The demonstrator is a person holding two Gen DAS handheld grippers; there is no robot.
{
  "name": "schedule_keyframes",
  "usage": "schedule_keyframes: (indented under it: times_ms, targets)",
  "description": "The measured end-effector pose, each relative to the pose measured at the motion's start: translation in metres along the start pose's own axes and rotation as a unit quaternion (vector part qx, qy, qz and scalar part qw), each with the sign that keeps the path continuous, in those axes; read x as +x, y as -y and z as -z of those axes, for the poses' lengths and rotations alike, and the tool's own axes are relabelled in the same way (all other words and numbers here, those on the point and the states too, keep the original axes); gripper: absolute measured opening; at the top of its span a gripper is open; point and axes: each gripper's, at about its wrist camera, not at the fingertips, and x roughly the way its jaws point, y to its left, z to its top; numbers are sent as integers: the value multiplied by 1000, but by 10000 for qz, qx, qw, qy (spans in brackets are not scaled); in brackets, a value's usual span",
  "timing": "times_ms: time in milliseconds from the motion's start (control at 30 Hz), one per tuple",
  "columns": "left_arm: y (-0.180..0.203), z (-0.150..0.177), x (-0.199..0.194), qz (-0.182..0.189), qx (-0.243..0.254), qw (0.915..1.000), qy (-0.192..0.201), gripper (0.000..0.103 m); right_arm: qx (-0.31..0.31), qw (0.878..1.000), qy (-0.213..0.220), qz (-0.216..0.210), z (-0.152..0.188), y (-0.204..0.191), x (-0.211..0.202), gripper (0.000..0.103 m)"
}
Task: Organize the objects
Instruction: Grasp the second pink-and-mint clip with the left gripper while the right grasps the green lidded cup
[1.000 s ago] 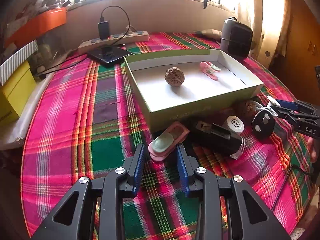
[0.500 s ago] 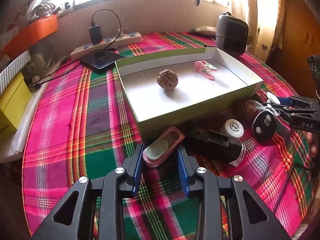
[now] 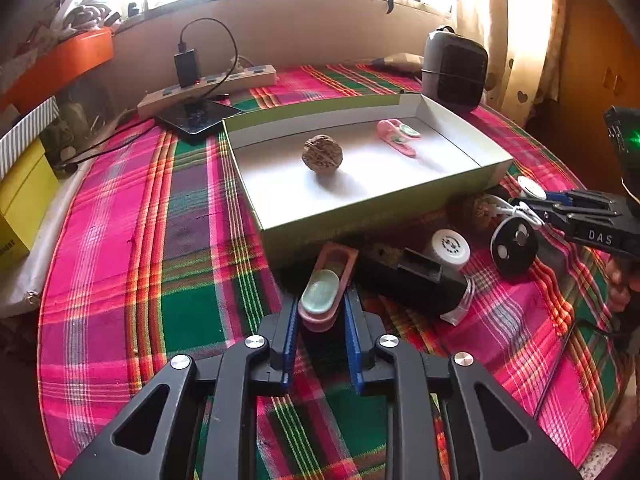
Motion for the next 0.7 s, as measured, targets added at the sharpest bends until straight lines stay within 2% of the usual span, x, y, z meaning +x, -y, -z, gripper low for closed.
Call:
schedule_keyframes:
  times_ms: [133,333,600,700]
  targets:
    - [0,3,-4,-6,-54,10000,19,17,-10,10000,45,-12,0,0,-2,31]
    - [0,9,-9,-42,-92,9999,2,16,-41,9999,104,-75,1,-1,-5,18]
    - [-1,20,-19,-120,-10,9999,-50,17,-51,9999,104,-103,4,1,-7,18]
    - [-3,18,-17,-38,-55,10000,-71,22,-73,9999,103,-78,4,0,-8,18]
